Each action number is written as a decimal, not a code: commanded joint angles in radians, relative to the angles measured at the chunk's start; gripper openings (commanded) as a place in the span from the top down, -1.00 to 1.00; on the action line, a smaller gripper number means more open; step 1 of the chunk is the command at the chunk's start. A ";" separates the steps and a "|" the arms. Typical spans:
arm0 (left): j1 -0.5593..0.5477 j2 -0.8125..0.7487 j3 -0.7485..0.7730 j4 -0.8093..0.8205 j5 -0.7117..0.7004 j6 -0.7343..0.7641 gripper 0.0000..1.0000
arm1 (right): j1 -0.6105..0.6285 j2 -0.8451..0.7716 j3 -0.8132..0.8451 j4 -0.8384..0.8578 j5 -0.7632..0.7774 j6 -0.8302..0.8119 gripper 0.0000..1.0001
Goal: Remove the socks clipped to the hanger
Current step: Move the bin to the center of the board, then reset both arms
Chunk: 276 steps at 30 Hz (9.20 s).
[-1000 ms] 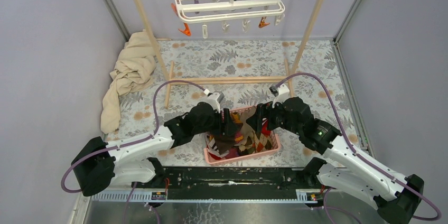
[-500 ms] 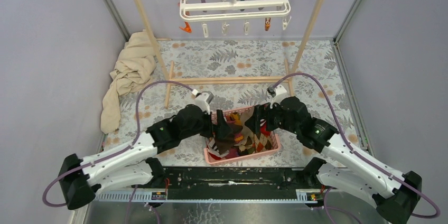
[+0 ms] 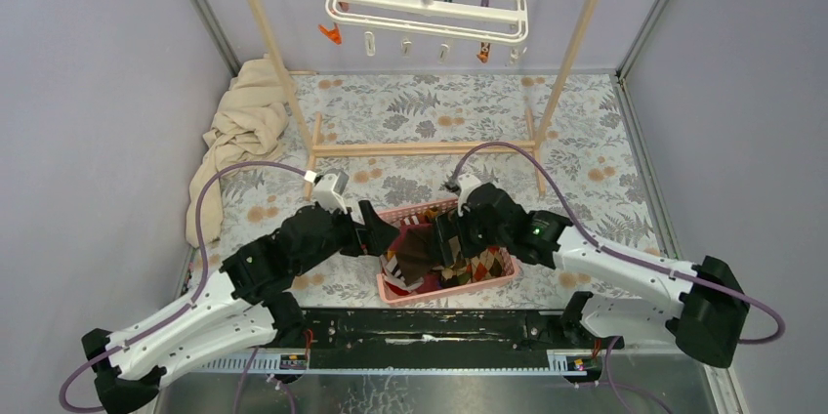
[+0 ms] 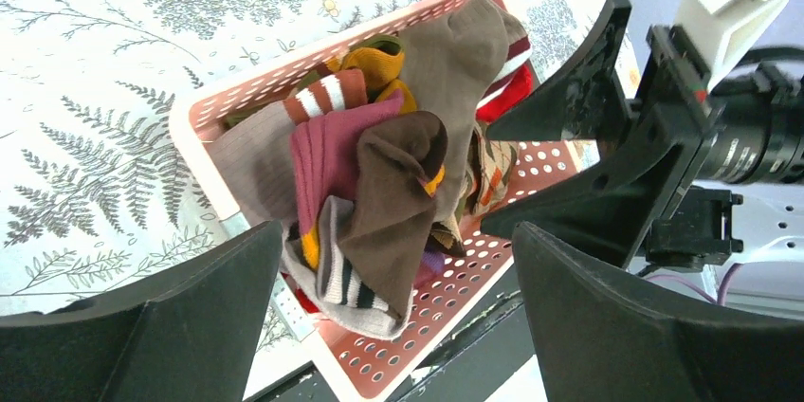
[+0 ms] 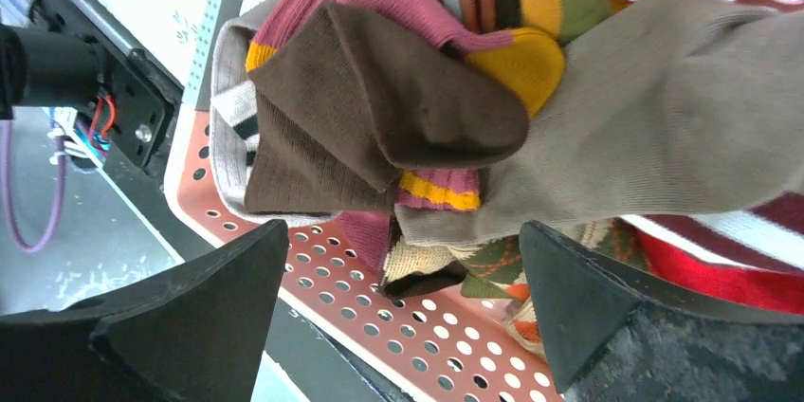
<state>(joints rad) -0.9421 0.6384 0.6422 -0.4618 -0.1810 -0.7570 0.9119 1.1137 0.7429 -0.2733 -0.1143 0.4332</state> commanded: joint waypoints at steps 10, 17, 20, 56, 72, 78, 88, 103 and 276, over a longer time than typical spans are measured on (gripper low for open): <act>-0.004 -0.047 -0.037 -0.068 -0.085 -0.046 -0.97 | 0.220 0.329 0.157 0.100 0.414 0.130 -0.99; -0.004 -0.066 -0.043 -0.064 -0.080 -0.056 -0.97 | 0.221 0.616 0.257 0.122 0.526 0.279 -0.99; -0.003 -0.071 -0.044 -0.062 -0.080 -0.057 -0.97 | 0.196 0.676 0.276 0.143 0.546 0.281 -0.99; -0.002 0.027 -0.018 -0.024 -0.167 0.014 -0.97 | -0.112 0.374 0.315 -0.001 0.388 -0.089 -0.99; 0.181 0.067 -0.010 0.055 -0.345 0.162 -0.97 | -0.249 0.765 0.360 0.194 0.240 -0.070 -0.99; 0.212 0.111 0.033 0.086 -0.346 0.204 -0.97 | -0.277 0.792 0.379 0.204 0.224 -0.097 -0.99; 0.214 0.055 0.075 0.057 -0.341 0.191 -0.97 | -0.278 0.417 0.275 0.079 0.187 -0.158 -0.99; 0.273 0.049 0.118 0.133 -0.458 0.295 -0.97 | -0.301 -0.156 0.087 -0.011 0.322 -0.182 -0.99; 0.980 0.880 -0.427 1.718 0.215 0.645 -0.97 | -0.775 0.444 -0.520 1.543 0.494 -0.456 -0.99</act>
<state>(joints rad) 0.0456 1.5261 0.1978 1.2182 0.0540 -0.1390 0.1490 1.5837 0.1936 1.2575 0.3969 -0.0334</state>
